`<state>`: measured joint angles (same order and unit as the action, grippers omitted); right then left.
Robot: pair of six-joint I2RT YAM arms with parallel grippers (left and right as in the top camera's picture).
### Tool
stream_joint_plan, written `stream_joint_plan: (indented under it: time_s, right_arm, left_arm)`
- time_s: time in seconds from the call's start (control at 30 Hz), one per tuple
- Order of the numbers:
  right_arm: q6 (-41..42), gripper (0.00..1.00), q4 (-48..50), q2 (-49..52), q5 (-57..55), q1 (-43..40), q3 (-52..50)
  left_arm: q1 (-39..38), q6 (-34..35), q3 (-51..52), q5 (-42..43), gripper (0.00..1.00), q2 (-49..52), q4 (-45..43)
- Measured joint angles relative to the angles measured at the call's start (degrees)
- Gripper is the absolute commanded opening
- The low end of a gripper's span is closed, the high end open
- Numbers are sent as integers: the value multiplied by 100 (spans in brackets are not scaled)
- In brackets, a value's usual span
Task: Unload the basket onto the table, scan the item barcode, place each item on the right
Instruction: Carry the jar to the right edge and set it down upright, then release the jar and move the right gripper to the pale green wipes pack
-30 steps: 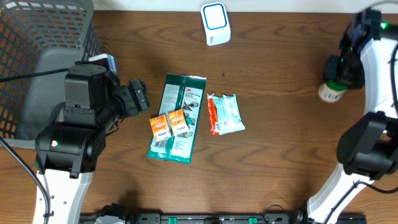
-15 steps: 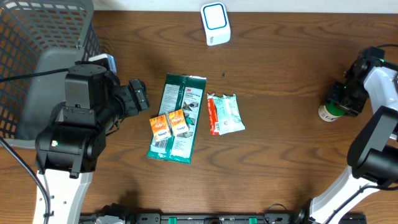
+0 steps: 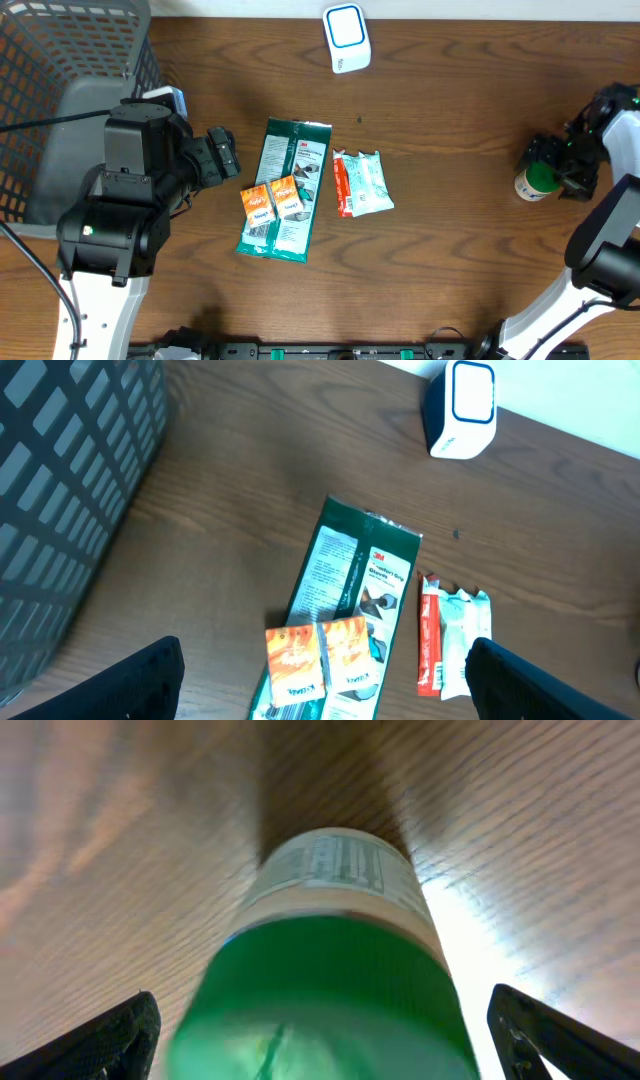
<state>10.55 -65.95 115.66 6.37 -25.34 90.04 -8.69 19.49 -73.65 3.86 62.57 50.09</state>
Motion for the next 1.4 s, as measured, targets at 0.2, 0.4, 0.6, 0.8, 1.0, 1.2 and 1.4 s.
stream_joint_plan:
  time_s: [0.2,0.4,0.6,0.8,1.0,1.2,1.4]
  right_arm:
    - [17,99,-538,-212,76,-9,680]
    - [181,99,-468,-896,468,-9,796]
    - [251,99,-490,-1169,1971,11,859]
    - [201,99,-505,-1167,2662,463,815]
    - [164,99,-402,-1167,2267,1486,448]
    - [214,99,474,-1167,1700,2559,-363]
    - [315,99,1716,-1165,1534,3375,-1362]
  left_arm:
    - [0,0,0,0,90,0,-2]
    - [0,0,0,0,90,0,0]
    - [0,0,0,2,90,0,0]
    - [0,0,0,0,90,0,-2]
    - [0,0,0,0,90,0,-2]
    - [0,0,0,0,90,0,-2]
    - [0,0,0,0,90,0,2]
